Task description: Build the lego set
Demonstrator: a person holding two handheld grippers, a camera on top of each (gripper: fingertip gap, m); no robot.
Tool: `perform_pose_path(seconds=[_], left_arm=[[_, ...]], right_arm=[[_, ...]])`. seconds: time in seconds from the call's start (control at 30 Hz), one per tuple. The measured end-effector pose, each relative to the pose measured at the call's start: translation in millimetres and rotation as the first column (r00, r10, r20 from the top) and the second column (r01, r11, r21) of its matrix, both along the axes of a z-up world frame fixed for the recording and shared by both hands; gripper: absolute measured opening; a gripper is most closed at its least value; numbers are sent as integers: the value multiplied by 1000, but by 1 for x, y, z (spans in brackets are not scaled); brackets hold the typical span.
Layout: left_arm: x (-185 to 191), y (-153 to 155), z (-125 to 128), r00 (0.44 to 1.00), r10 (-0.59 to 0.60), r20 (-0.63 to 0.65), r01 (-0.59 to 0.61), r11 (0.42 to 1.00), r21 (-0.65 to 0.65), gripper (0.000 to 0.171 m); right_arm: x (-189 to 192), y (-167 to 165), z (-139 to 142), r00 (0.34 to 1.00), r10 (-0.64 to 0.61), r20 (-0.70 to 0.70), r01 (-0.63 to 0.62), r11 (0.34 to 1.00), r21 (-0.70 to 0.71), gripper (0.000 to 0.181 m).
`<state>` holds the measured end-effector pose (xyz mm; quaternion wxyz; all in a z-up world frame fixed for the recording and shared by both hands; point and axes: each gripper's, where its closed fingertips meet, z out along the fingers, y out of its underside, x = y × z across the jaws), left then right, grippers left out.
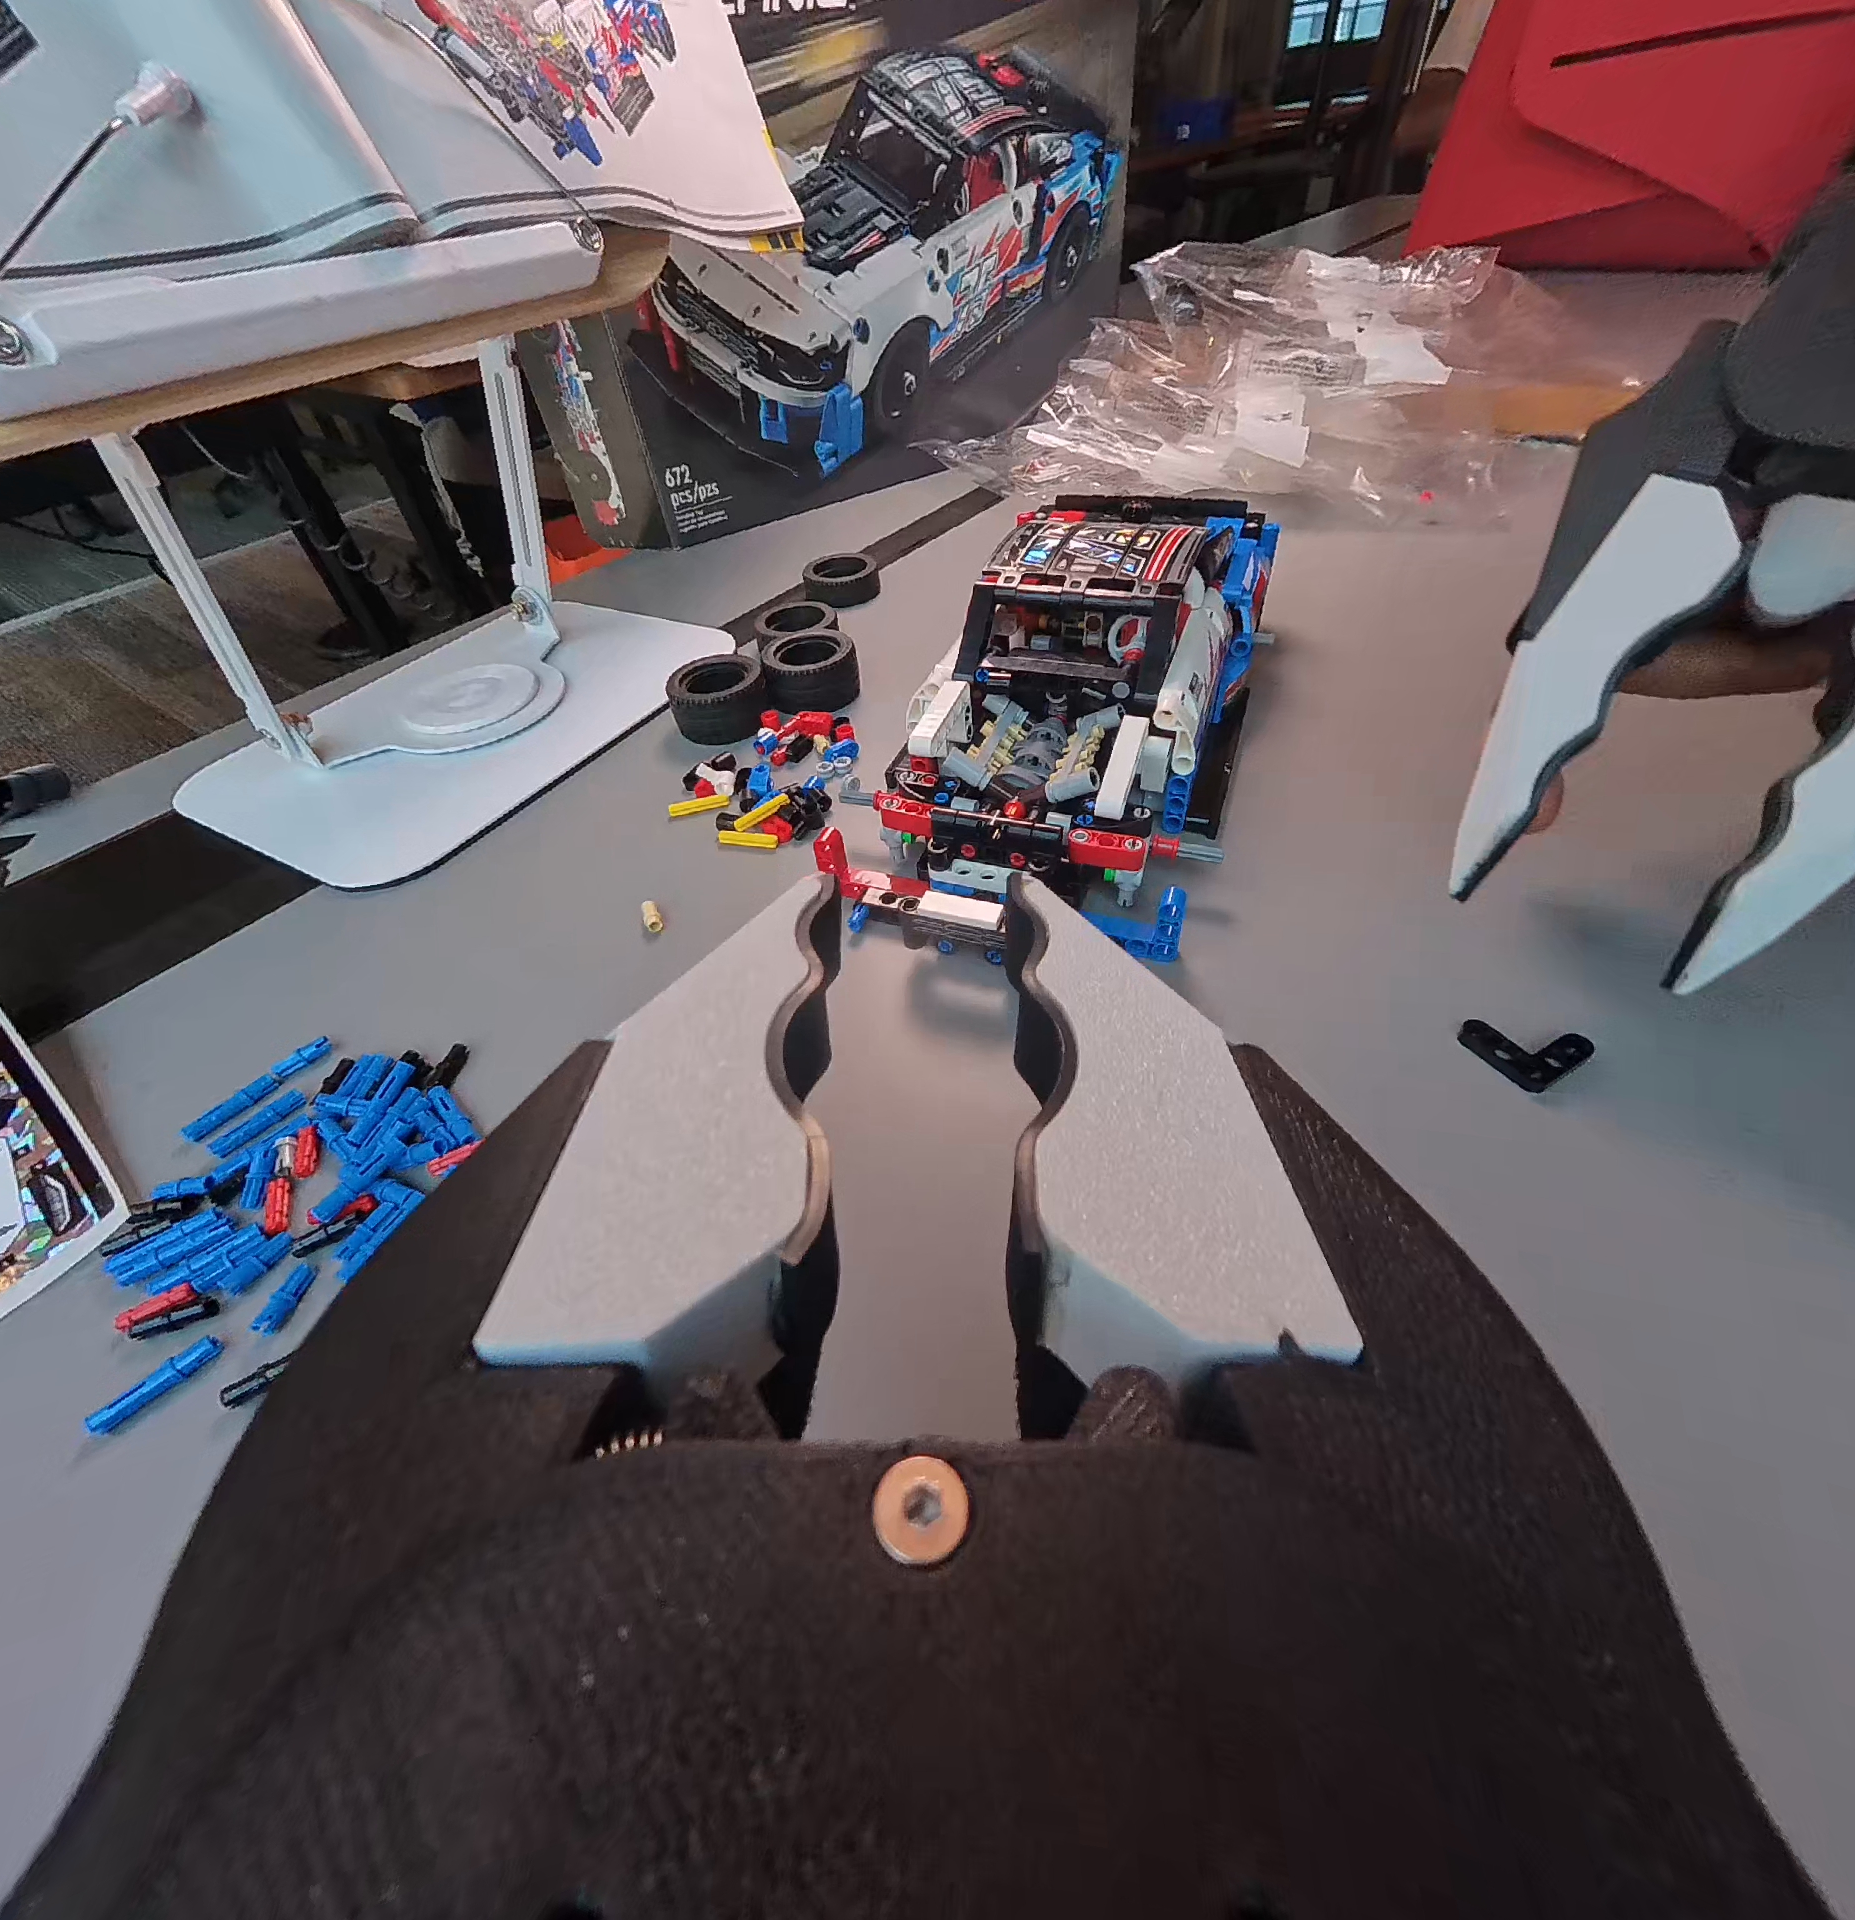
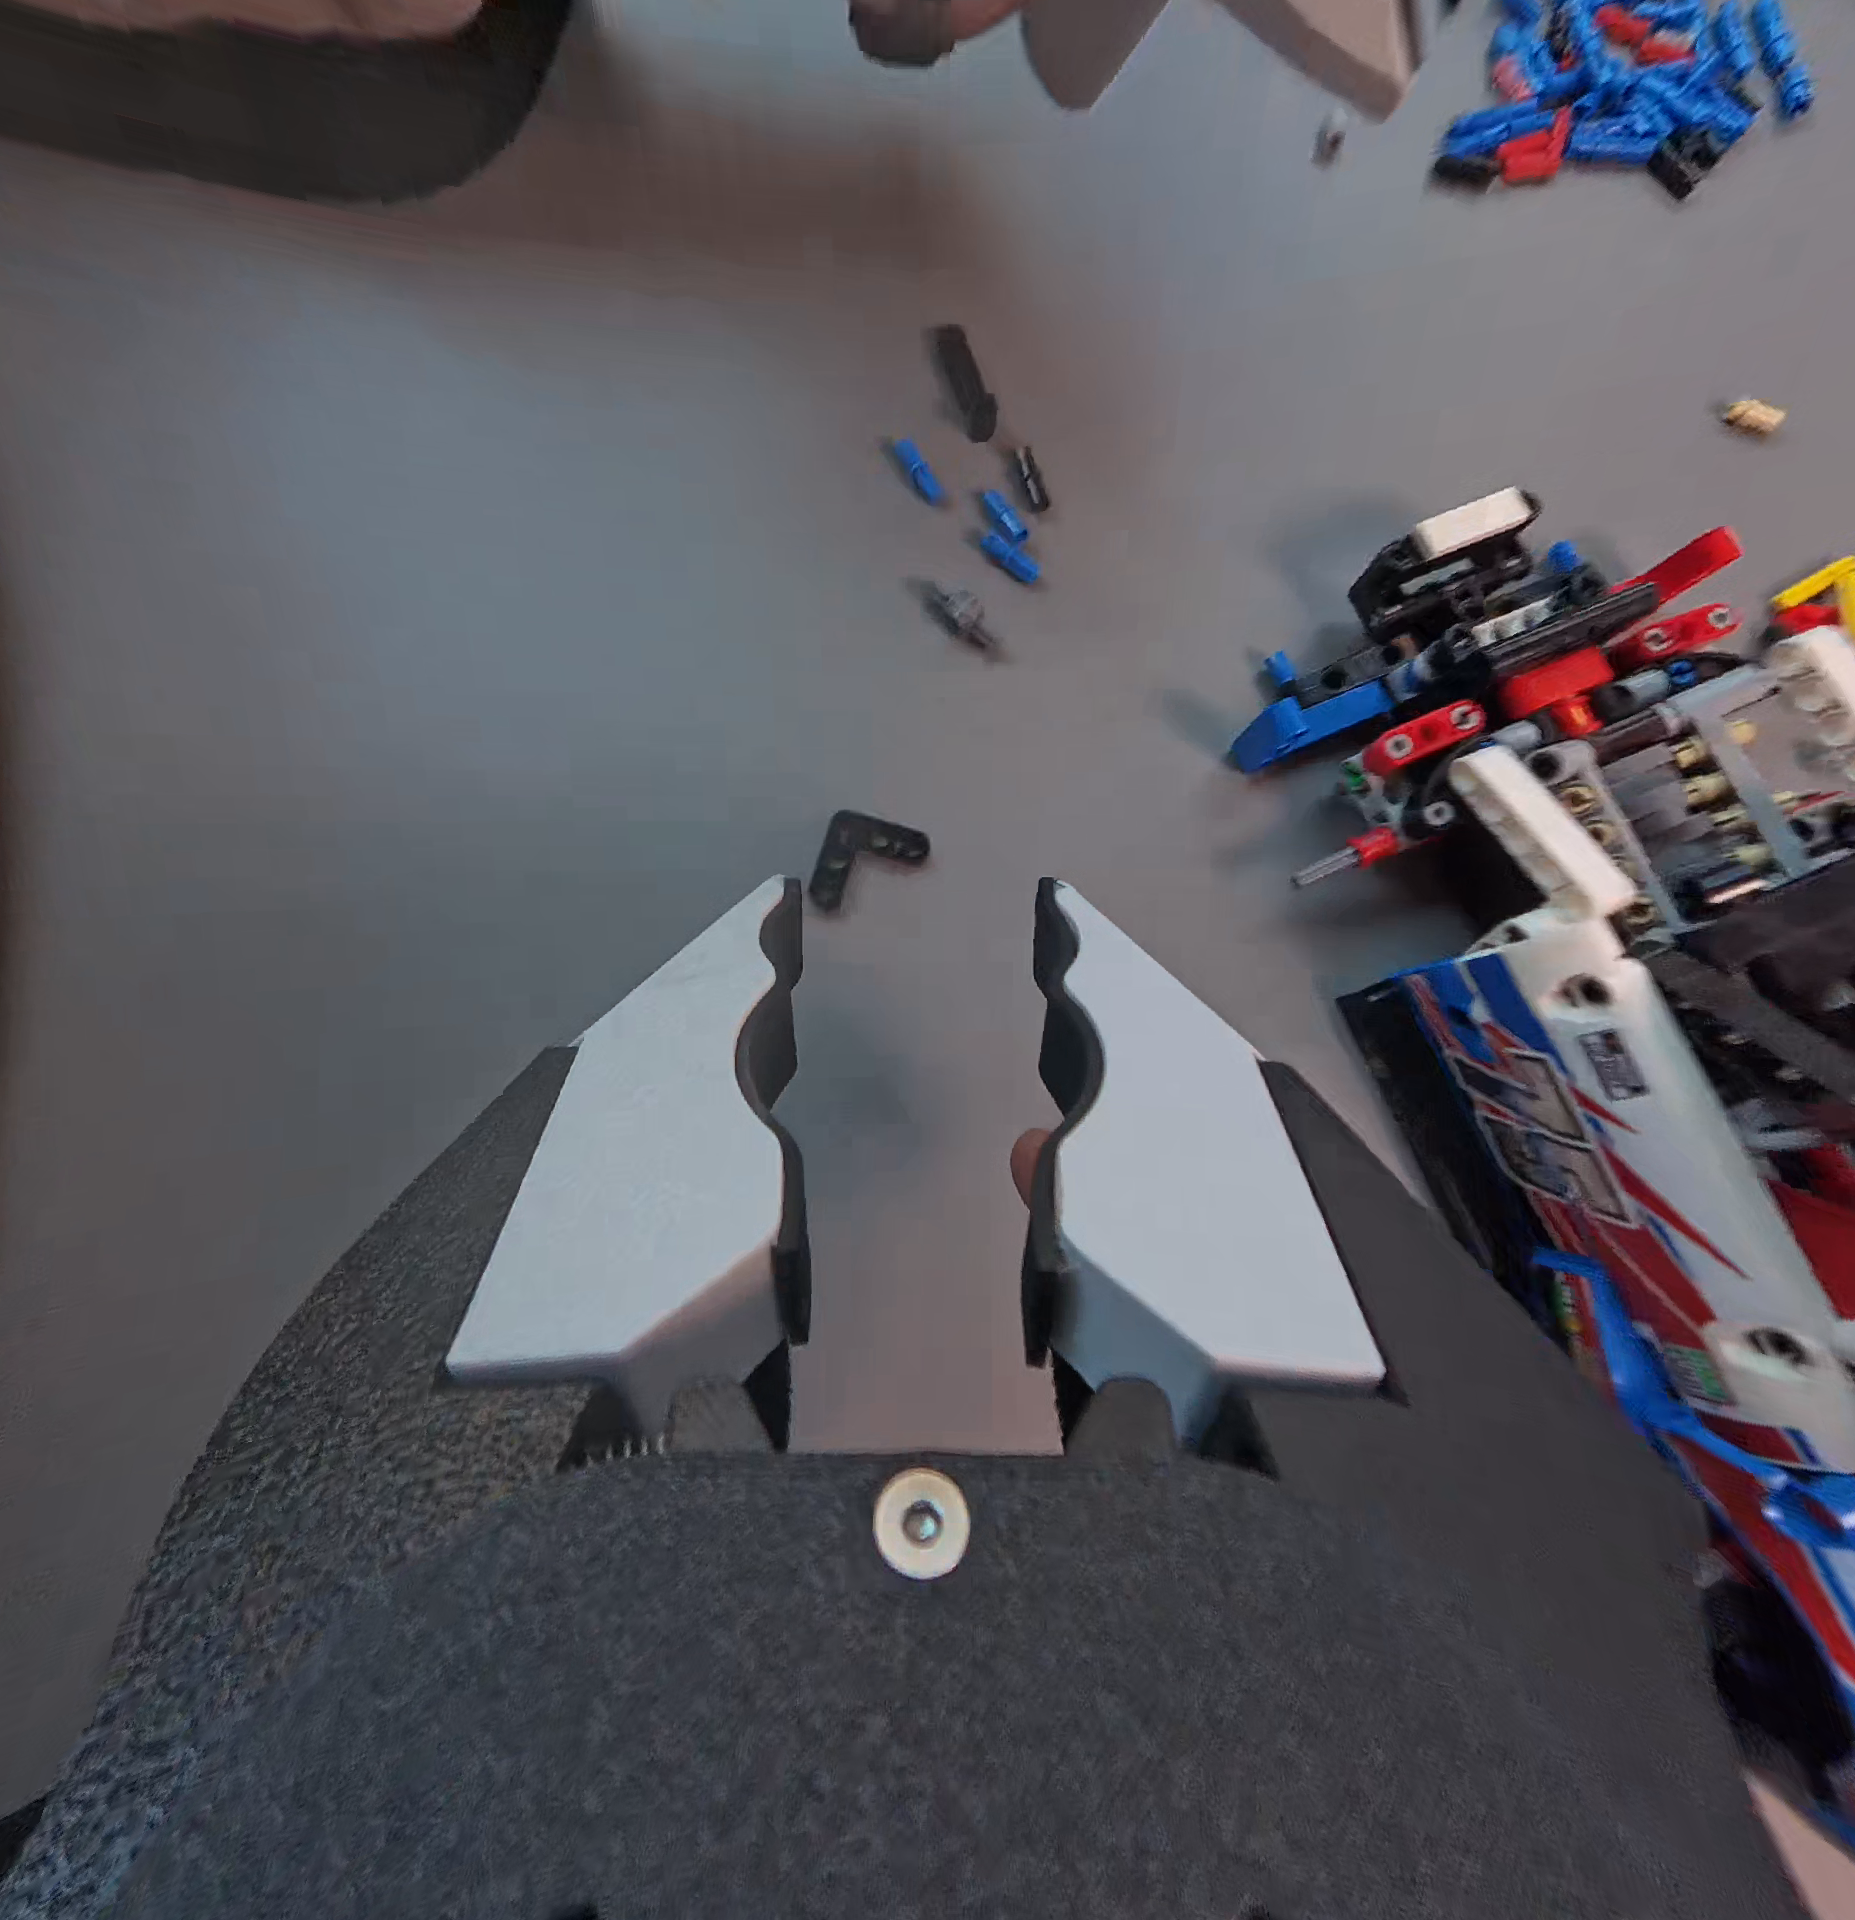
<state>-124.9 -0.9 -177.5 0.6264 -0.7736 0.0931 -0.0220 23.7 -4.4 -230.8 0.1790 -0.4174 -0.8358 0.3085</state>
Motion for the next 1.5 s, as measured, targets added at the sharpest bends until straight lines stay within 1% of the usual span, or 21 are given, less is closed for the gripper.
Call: perform_pose_path(seconds=[0.1, 0.13, 0.17, 0.2, 0.33, 0.4, 0.47, 0.53, 0.6, 0.77, 0.9, 0.97, 1.07, 1.23, 1.3, 1.37, 1.43, 1.5], left_arm=[[-2, 0, -3, 1000, 9, -16, -9, 1000, -12, 29], [-2, 0, -4, 1000, 9, -18, -9, 1000, -17, 29], [-2, 0, -4, 1000, 9, -19, -10, 1000, -18, 29], [-1, 0, -5, 1000, 7, -21, -7, 1000, -20, 28], [2, 0, -6, 999, -9, -36, 8, 1000, -26, 27], [3, 0, -6, 999, -21, -41, 20, 999, -30, 26], [5, -1, -4, 999, -37, -40, 36, 999, -28, 25], [8, -1, -2, 998, -54, -36, 54, 998, -19, 23], [13, -2, -1, 997, -72, -30, 72, 997, -15, 22], [21, -2, -8, 993, -105, -47, 103, 994, -43, 21], [26, -2, -13, 990, -136, -40, 134, 989, -64, 20], [31, -2, -15, 987, -160, -36, 157, 985, -68, 20], [42, -3, -16, 978, -208, -31, 205, 976, -73, 20], [69, -8, -21, 947, -321, -19, 318, 943, -100, 20], [88, -15, -22, 912, -408, 41, 410, 905, -115, 21], [107, -21, -19, 868, -479, 131, 493, 863, -112, 25], [115, -21, -11, 844, -494, 210, 518, 852, -76, 28], [117, -21, 4, 802, -502, 325, 531, 848, 0, 33]], right_arm=[[11, -11, -26, 995, -19, 101, 13, 998, 55, 44], [11, -14, -31, 992, -27, 120, 20, 998, 59, 46], [9, -17, -30, 993, -36, 112, 30, 998, 50, 41], [9, -18, -30, 992, -38, 123, 31, 998, 56, 41], [7, -20, -31, 994, -10, 105, 4, 998, 57, 32], [6, -18, -30, 997, 3, 82, -7, 999, 51, 21], [6, -16, -30, 998, 57, 38, -60, 995, 81, 10], [5, -14, -29, 993, 118, -14, -115, 984, 133, 5], [2, -10, -29, 991, 127, -38, -119, 979, 163, 5], [3, -1, -28, 994, 100, -51, -92, 987, 135, 16], [3, -1, -28, 996, 84, -40, -79, 989, 126, 17], [0, -4, -29, 997, 70, -25, -67, 990, 127, 15], [-2, -11, -30, 997, 79, -3, -78, 989, 127, 5], [-3, -16, -30, 995, 94, -18, -91, 986, 139, 5], [-4, -18, -25, 992, 110, -60, -101, 984, 145, 5], [-9, -24, -11, 982, 118, -151, -100, 988, 120, 5], [-19, -25, 10, 955, 90, -282, -66, 993, 94, 5], [-29, -21, 35, 904, 41, -425, -17, 998, 59, 5]])
